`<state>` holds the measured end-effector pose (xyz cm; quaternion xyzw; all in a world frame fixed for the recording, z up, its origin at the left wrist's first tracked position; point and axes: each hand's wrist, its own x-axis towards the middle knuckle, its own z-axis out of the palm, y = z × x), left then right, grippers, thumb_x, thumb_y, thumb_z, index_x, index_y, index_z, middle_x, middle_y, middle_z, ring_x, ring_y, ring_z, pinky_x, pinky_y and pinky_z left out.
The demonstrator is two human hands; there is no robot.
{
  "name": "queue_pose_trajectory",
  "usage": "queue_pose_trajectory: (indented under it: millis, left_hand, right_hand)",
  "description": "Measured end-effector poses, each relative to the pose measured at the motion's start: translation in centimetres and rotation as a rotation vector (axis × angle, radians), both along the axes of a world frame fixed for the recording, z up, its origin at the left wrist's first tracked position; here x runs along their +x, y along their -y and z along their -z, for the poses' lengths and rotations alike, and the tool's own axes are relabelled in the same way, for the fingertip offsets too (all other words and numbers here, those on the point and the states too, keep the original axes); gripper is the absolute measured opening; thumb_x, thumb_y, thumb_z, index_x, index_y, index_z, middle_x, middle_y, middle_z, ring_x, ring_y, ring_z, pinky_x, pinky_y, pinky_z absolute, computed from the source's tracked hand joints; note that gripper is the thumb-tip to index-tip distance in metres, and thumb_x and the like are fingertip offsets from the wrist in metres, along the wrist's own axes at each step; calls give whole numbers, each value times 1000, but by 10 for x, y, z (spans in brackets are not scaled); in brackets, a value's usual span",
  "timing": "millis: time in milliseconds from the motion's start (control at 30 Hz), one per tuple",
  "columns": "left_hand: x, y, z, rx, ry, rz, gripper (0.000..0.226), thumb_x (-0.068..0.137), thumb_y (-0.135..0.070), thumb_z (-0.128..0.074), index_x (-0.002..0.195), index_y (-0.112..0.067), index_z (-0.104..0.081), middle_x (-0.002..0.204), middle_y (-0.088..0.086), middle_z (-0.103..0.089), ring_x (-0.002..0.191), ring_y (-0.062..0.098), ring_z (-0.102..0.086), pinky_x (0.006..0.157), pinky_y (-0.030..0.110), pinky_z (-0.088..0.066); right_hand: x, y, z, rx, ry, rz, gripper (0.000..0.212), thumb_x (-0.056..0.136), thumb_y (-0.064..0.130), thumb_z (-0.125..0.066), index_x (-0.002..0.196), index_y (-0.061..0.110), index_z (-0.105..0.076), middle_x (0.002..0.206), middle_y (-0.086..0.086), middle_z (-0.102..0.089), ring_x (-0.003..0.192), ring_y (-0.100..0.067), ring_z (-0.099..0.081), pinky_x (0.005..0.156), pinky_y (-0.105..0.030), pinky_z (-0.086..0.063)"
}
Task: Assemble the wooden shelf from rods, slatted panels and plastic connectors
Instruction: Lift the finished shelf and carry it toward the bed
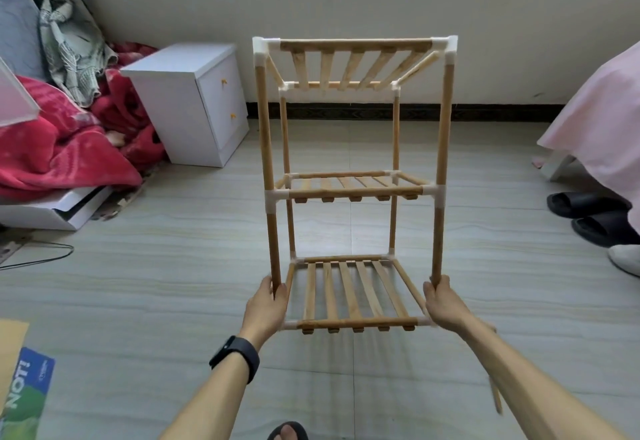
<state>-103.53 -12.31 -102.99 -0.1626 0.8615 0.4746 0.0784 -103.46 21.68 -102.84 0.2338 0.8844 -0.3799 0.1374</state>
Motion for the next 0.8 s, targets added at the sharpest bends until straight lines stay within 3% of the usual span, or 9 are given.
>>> queue_pose_trajectory:
  millis: [67,133,233,300,433,533,600,667,800]
  left_hand:
    - [-15,-6,-29,170,-88,-32,66,101,-41,-57,158,-29,-26,158,3,-39,142,31,-42,110,51,-39]
    - [-34,-13,-68,287,-230,-79,73,99,-42,-59,160,-31,-20,161,4,-34,143,30,-39,107,49,-36]
    - [-61,-16,-122,323,-363,-77,83,88,-61,-52,158,-27,-23,154,4,-42,135,23,-42,101,41,-35]
    - [-76,-16,-148,306,-385,-60,79,90,-64,-49,156,-25,-31,148,4,-48,132,24,-46,106,45,-38]
    - [-92,-13,-167,303,-332,-79,63,99,-57,-47,150,-20,-40,114,-10,-59,117,21,-54,106,51,-43]
    - [-87,-13,-173,223,-248,-60,59,99,-65,-41,132,-16,-50,117,5,-59,105,20,-56,77,35,-42]
    - [-81,-14,-180,264,-264,-56,52,99,-65,-40,121,-19,-52,114,5,-61,99,18,-57,69,31,-38]
    - [-78,-18,-197,315,-351,-46,54,100,-64,-38,125,-18,-53,113,4,-62,106,22,-59,75,33,-43]
    - [-69,-31,-254,547,-471,-124,81,95,-79,-16,139,-23,-56,117,7,-68,106,25,-65,88,42,-48]
  right_hand:
    - [-12,2,-21,-158,-38,43,55,103,15,-48,149,9,-19,142,-21,-45,122,-36,-50,99,-48,-41]
    - [-24,6,-54,-357,-213,117,70,98,12,-58,153,14,-15,146,-20,-41,129,-34,-45,110,-54,-33]
    - [-43,9,-109,-450,-476,146,77,97,29,-63,156,18,-16,150,-17,-42,131,-32,-44,111,-54,-30]
    - [-54,10,-137,-428,-553,110,77,97,45,-60,156,17,-19,151,-16,-41,136,-34,-41,110,-53,-30]
    - [-66,10,-166,-412,-541,73,71,99,56,-52,153,16,-30,149,-15,-45,137,-34,-43,114,-59,-34]
    - [-64,7,-171,-319,-495,111,70,97,64,-46,147,16,-40,140,-15,-51,126,-33,-50,105,-57,-44]
    - [-60,2,-175,-273,-473,139,75,97,69,-41,142,9,-45,131,-17,-54,115,-31,-53,92,-49,-48]
    - [-56,-3,-183,-289,-492,127,77,97,71,-35,137,7,-50,118,-10,-56,108,-26,-52,86,-43,-43]
    - [-51,-6,-222,-479,-611,140,84,94,78,-24,136,11,-51,122,-8,-61,117,-27,-56,104,-50,-39]
